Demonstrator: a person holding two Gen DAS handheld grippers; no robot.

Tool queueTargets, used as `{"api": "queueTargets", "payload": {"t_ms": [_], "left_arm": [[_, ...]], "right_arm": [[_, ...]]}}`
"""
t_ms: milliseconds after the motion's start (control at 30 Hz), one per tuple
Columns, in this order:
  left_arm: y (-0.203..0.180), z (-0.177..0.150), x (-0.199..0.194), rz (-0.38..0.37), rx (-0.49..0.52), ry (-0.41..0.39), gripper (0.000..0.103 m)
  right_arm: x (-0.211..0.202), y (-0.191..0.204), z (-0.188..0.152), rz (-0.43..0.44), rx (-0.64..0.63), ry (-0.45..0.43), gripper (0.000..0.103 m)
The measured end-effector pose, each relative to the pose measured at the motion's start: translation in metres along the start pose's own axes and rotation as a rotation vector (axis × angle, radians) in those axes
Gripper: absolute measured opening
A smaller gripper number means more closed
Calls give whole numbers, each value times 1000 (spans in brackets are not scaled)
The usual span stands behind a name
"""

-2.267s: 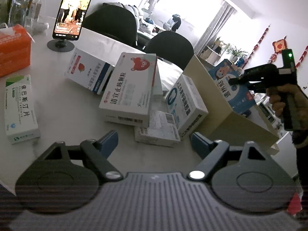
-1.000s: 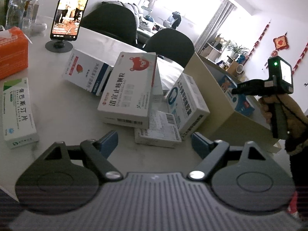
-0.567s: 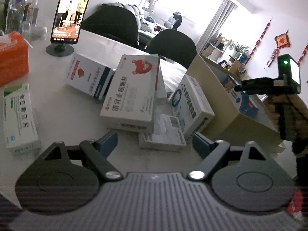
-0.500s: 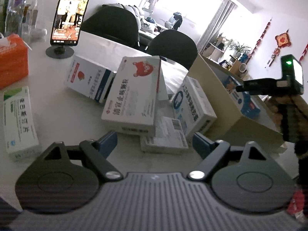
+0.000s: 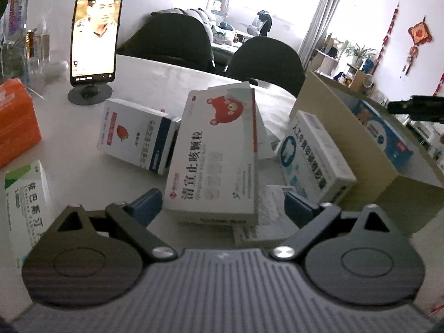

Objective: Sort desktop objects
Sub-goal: 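Lower the fever patch box into the cardboard box and open the right gripper, then close the left gripper on the white cough granule box with the red bear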

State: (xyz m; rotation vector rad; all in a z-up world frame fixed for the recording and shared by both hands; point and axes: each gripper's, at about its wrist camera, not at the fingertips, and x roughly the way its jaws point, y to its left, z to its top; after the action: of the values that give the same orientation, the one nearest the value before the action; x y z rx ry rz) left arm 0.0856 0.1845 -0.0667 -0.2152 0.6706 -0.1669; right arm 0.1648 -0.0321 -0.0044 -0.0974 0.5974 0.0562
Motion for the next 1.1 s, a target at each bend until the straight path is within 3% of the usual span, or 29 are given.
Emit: {"api": "queueTargets", "payload": {"t_ms": [167, 500, 1100], "left_arm": [[0, 4, 11, 14, 20, 16, 96], [-4, -1, 23, 38, 19, 42, 88], [-10, -17, 7, 51, -47, -51, 78]], "right_arm": [[-18, 8, -5, 55, -4, -27, 94], [-37, 25, -15, 135, -7, -35, 95], [-44, 28, -31, 264, 123, -21, 95]]}}
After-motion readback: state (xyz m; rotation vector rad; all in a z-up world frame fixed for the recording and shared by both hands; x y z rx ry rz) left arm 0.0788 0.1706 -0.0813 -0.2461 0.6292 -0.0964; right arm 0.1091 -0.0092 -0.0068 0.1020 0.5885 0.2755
